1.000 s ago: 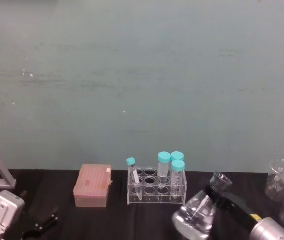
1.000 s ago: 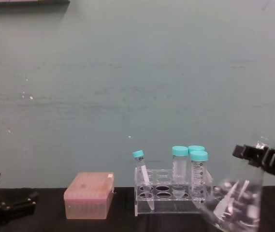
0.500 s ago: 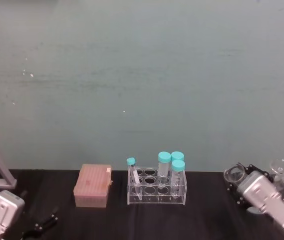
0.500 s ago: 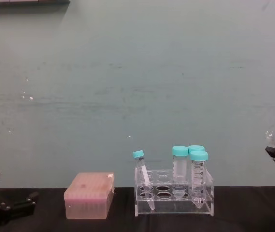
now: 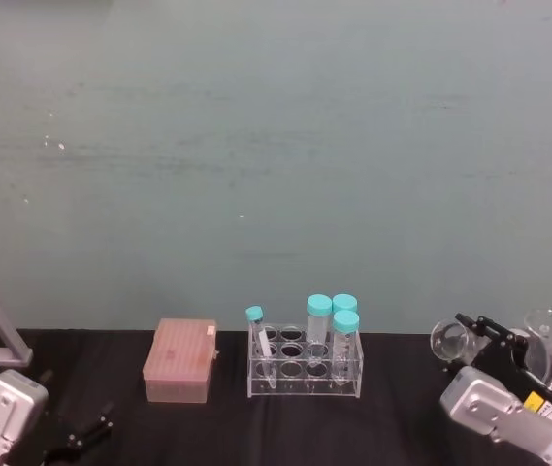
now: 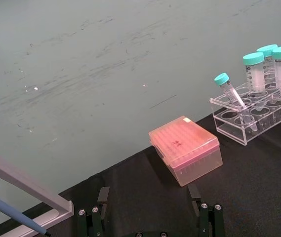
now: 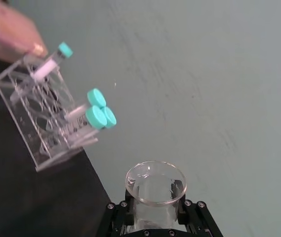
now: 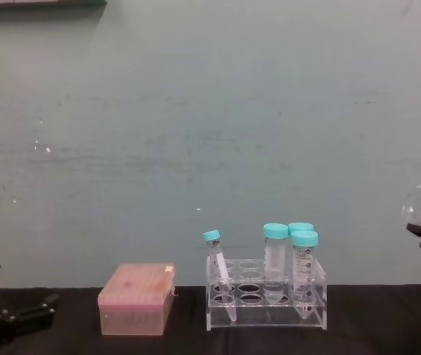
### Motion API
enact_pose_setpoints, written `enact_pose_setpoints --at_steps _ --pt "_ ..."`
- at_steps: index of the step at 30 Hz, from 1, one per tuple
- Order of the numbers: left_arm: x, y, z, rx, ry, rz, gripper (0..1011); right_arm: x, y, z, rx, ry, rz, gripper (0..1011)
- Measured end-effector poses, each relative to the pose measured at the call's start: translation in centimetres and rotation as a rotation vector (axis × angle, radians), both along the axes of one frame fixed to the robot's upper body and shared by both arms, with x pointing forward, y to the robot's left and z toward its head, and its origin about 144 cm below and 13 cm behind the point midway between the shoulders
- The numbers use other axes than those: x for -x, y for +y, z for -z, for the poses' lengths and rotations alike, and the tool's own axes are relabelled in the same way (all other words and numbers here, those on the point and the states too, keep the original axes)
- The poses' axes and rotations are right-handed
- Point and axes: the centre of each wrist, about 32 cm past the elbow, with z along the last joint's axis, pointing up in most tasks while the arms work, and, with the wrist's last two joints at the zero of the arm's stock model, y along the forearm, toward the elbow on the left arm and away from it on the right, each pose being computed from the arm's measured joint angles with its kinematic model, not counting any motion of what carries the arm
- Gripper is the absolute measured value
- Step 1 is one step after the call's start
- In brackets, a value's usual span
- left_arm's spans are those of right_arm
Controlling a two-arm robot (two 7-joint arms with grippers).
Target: Pick up the beaker with the right gripper, shake it three times, and then put it down.
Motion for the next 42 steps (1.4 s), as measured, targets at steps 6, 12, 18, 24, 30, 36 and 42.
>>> enact_pose_setpoints --at_steps 6,12,18,24,30,36,42 --pt "0.0 0.0 0.0 0.000 0.000 0.000 1000 0.0 0.3 0.0 -0.205 0.072 -0.025 453" --pt "0.0 0.0 0.0 0.000 0.000 0.000 1000 -0.1 0.7 0.3 -0.551 0.179 -0.061 456" --pt "0.0 0.0 0.0 0.000 0.000 0.000 1000 0.0 1.5 0.7 -0.835 0.309 -0.072 456" --pt "0.0 0.0 0.0 0.000 0.000 0.000 1000 0.3 2.5 1.4 -0.953 0.420 -0.085 456" --pt "0.0 0.0 0.0 0.000 0.000 0.000 1000 0.5 3.0 1.6 -0.955 0.446 -0.091 456" --pt "0.0 0.0 0.0 0.000 0.000 0.000 1000 0.5 3.2 1.6 -0.939 0.457 -0.088 456" --pt "0.0 0.0 0.0 0.000 0.000 0.000 1000 0.5 3.1 1.6 -0.938 0.456 -0.088 456"
